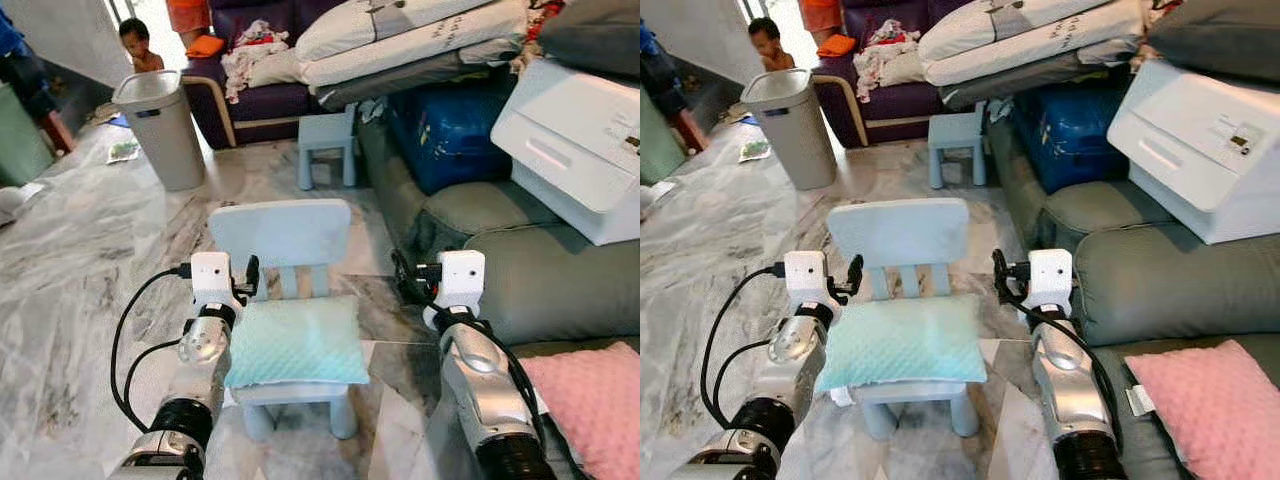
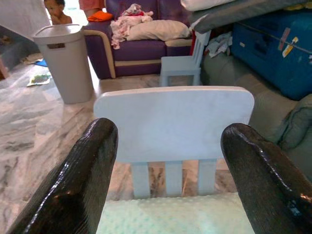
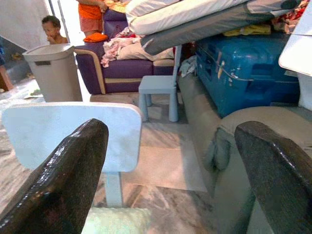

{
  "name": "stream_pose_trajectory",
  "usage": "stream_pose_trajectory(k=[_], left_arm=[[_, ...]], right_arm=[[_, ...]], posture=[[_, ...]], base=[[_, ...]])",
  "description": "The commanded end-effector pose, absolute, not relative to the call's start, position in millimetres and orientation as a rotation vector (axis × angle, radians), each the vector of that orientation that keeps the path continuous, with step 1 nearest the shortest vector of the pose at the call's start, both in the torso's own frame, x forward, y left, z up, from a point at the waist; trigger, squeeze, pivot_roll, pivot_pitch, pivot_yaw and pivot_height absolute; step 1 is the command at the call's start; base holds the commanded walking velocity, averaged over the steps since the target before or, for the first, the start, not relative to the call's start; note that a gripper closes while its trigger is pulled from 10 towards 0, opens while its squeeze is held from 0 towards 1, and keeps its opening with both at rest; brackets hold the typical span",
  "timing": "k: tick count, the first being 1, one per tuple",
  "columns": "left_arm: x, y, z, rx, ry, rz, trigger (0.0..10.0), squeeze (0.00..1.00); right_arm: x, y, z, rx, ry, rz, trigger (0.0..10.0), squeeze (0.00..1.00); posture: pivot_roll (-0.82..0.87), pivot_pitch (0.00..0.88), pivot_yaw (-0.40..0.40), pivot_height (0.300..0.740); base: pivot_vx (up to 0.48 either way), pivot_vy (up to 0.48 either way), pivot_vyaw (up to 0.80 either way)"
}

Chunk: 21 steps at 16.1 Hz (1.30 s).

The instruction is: Move the pillow to the sofa

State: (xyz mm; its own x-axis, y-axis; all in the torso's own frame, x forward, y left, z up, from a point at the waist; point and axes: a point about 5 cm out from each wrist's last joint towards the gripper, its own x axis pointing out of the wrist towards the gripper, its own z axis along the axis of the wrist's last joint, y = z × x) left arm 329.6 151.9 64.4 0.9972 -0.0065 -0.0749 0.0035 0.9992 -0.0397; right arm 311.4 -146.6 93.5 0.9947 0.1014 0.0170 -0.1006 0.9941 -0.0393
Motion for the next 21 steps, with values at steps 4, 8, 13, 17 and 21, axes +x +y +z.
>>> stream_pose_trajectory(k=[4, 8, 13, 17, 21], left_arm=[[326.8, 158.7, 59.7, -0.052, 0.099, 0.014, 10.0, 0.0], [326.8, 158.7, 60.1, -0.053, 0.097, 0.013, 10.0, 0.0], [326.6, 158.9, 60.7, -0.061, 0.09, 0.002, 10.0, 0.0], [325.9, 156.9, 60.4, -0.075, 0.088, -0.012, 10.0, 0.0], [326.2, 157.3, 60.6, -0.077, 0.087, -0.012, 10.0, 0.0]], right_arm=[[310.7, -137.0, 98.3, -0.059, -0.045, 0.143, 10.0, 0.0], [311.1, -136.7, 98.9, -0.052, -0.047, 0.144, 10.0, 0.0], [311.1, -135.9, 98.8, -0.047, -0.046, 0.147, 10.0, 0.0], [310.1, -135.4, 99.5, -0.057, -0.051, 0.155, 10.0, 0.0], [310.6, -134.2, 100.4, -0.067, -0.06, 0.163, 10.0, 0.0]], posture=[[-0.16, 0.0, 0.08, 0.74], [-0.16, 0.0, 0.081, 0.74], [-0.16, 0.0, 0.082, 0.74], [-0.16, 0.0, 0.081, 0.74], [-0.16, 0.0, 0.08, 0.74]], base=[[0.0, 0.0, 0.8], [0.0, 0.0, 0.52], [0.0, 0.0, 0.0], [0.127, 0.0, 0.0], [0.261, 0.0, 0.24]])
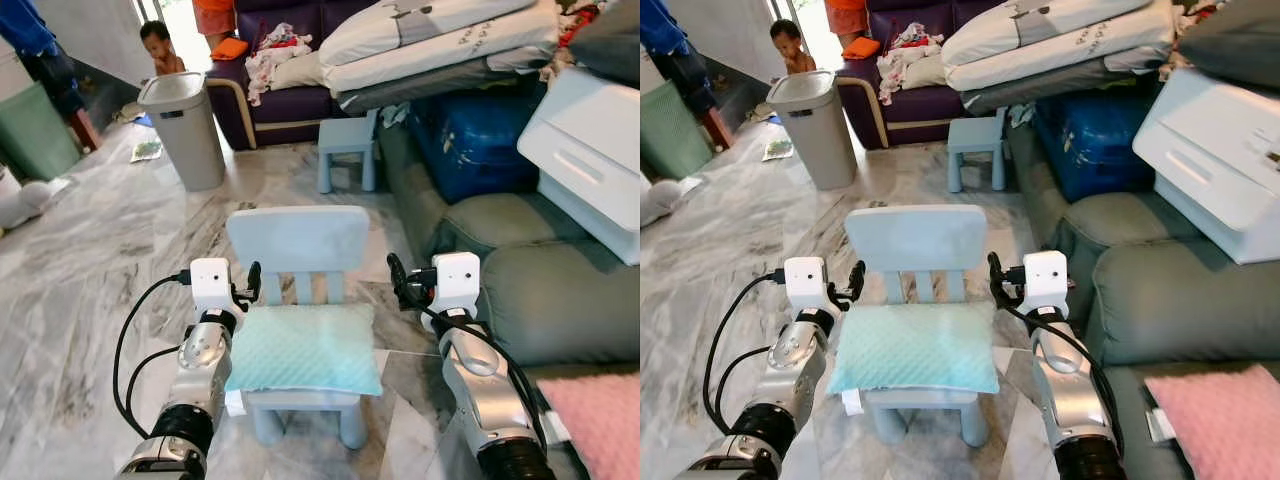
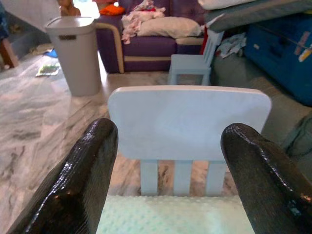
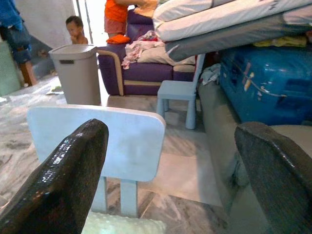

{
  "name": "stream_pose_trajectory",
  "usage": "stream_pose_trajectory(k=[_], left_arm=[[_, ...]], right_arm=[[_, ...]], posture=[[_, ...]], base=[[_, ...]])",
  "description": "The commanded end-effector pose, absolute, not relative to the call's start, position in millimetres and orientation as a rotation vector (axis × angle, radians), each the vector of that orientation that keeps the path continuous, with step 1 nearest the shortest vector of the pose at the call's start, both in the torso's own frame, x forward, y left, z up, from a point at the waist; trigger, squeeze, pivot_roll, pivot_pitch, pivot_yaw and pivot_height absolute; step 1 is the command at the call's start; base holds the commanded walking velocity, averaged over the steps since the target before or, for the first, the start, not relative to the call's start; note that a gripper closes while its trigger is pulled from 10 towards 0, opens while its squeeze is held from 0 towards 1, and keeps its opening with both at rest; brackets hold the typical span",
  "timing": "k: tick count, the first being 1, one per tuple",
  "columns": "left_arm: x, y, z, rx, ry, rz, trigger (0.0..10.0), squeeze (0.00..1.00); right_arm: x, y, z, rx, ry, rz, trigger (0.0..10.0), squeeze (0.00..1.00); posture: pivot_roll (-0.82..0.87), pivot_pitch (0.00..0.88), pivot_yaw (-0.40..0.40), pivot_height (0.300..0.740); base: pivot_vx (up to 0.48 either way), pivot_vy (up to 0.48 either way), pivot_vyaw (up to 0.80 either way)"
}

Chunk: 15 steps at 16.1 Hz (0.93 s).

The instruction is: Move the pillow to the sofa

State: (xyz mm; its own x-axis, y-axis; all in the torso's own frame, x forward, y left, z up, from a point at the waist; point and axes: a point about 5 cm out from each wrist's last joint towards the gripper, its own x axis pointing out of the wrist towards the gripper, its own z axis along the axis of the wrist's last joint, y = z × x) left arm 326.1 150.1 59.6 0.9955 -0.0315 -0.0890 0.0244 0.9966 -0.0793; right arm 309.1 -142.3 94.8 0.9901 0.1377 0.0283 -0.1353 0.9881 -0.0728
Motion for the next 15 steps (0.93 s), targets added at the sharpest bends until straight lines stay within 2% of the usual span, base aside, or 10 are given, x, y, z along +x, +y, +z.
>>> stream_pose_trajectory(k=[1, 5, 7, 15], left_arm=[[326.5, 157.3, 60.9, -0.077, 0.086, -0.013, 10.0, 0.0], [326.6, 157.7, 61.1, -0.077, 0.086, -0.014, 10.0, 0.0], [326.5, 158.3, 61.1, -0.075, 0.085, -0.011, 10.0, 0.0], [325.5, 158.8, 60.0, -0.077, 0.09, -0.003, 10.0, 0.0]], right_arm=[[311.0, -134.1, 100.5, -0.068, -0.06, 0.163, 10.0, 0.0], [311.3, -133.4, 100.7, -0.064, -0.062, 0.166, 10.0, 0.0], [311.0, -132.9, 100.5, -0.061, -0.063, 0.168, 10.0, 0.0], [309.6, -133.2, 99.5, -0.049, -0.058, 0.17, 10.0, 0.0]], posture=[[-0.16, 0.0, 0.079, 0.74], [-0.15, 0.0, 0.08, 0.74], [-0.15, 0.0, 0.08, 0.74], [-0.15, 0.003, 0.08, 0.74]], base=[[0.259, 0.0, 0.56], [0.258, 0.0, 0.54], [0.249, 0.0, 0.0], [0.0, 0.0, 0.0]])
